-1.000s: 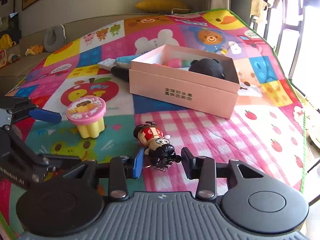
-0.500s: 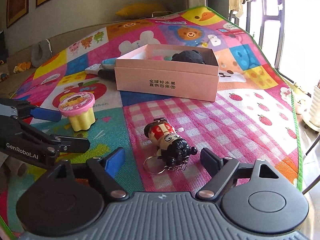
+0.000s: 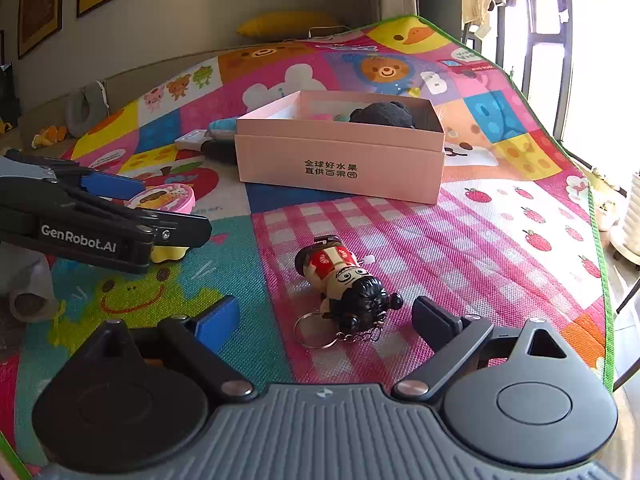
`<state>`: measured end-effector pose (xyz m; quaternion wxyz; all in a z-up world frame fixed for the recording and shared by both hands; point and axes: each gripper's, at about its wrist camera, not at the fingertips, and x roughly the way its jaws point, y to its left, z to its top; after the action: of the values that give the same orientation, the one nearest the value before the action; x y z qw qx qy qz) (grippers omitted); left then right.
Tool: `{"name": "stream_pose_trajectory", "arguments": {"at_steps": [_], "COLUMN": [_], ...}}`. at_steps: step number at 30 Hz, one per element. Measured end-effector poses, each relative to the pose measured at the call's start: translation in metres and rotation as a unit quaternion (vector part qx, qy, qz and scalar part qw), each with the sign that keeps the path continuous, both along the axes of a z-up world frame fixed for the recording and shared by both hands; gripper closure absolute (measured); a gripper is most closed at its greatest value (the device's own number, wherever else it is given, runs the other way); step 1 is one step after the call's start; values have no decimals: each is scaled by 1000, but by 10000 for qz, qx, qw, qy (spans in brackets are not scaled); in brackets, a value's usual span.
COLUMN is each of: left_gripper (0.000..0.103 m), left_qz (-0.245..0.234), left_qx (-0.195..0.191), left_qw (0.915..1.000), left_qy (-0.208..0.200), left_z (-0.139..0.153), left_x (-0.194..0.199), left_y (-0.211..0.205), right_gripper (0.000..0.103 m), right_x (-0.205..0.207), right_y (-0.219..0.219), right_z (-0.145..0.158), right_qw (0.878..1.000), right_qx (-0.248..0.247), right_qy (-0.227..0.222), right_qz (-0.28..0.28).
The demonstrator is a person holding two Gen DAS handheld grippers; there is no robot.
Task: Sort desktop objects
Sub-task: 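Grasp the pink-lidded cup with the left tool while the right tool holds the keychain doll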
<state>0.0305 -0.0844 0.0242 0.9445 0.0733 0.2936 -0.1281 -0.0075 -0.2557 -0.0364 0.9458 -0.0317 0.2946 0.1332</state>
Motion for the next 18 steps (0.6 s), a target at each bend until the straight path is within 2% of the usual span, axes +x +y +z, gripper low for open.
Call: {"name": "stream_pose_trajectory", "arguments": {"at_steps": [4, 7, 12, 15, 17, 18], "left_gripper": [30, 41, 42, 42, 42, 42], "left_qz": [-19, -43, -33, -74, -87, -92], "left_qx": [48, 74, 80, 43, -11, -32], "left_qw": [10000, 10000, 10000, 10000, 9999, 9999], "left_qy": [10, 34, 36, 46, 92, 116], "left_z": [-4, -3, 2, 6, 8, 8], "left_x": [2, 1, -6, -18, -26, -29], "left_y": [-2, 0, 8, 16, 22, 24], "right_gripper": [9, 9, 9, 9, 16, 23], "right_x": [0, 0, 4, 5, 8, 11], "right_y": [0, 0, 2, 5, 5, 5], "right_z": [0, 0, 5, 10, 14, 16], "right_qw": [10000, 10000, 9998, 9994, 9992, 9992], "right_qx": [-4, -13, -130, -334, -404, -409], "right_qy": [-6, -6, 135, 31, -11, 0], "right_qz": [-2, -4, 7, 8, 10, 39]}}
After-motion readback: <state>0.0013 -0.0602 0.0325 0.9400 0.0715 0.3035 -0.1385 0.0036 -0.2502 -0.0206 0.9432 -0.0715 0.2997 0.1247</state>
